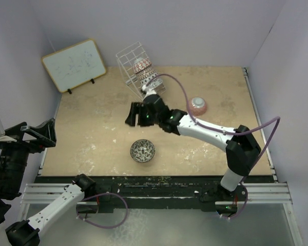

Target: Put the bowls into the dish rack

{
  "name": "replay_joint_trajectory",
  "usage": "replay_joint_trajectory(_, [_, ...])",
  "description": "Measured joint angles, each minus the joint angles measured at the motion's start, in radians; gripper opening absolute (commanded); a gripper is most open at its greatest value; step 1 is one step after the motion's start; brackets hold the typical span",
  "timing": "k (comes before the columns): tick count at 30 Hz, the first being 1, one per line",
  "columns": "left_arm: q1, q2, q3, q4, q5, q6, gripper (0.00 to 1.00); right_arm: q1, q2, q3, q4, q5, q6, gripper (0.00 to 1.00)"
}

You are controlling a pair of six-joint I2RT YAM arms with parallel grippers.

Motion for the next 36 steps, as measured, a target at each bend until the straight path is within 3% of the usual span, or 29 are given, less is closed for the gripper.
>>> replay_joint_trajectory(4, [0.0,0.001,-0.004,0.008,0.001,-0.001,0.99,0.157,-0.004,0.002,-0.21,0.061,-0.132,0.7])
replay_joint_trajectory(12, [0.0,0.006,-0.016,0.026,0.009,-0.002,0.99,0.307,0.08,0.113,-0.457,0.2,-0.253,0.68])
replay_joint_trajectory(18, [0.0,0.006,-0.016,0.025,0.007,-0.002,0.99,0.399,0.189,0.171,-0.521,0.231,-0.306,0.6])
replay_joint_trajectory(26, [0.0,0.006,-0.01,0.019,-0.001,-0.002,0.99,0.415,0.232,0.181,-0.584,0.268,-0.332,0.55])
replay_joint_trajectory(36, [0.0,0.006,-0.01,0.019,-0.002,-0.002,0.99,0.429,0.247,0.182,-0.6,0.283,-0.348,0.32])
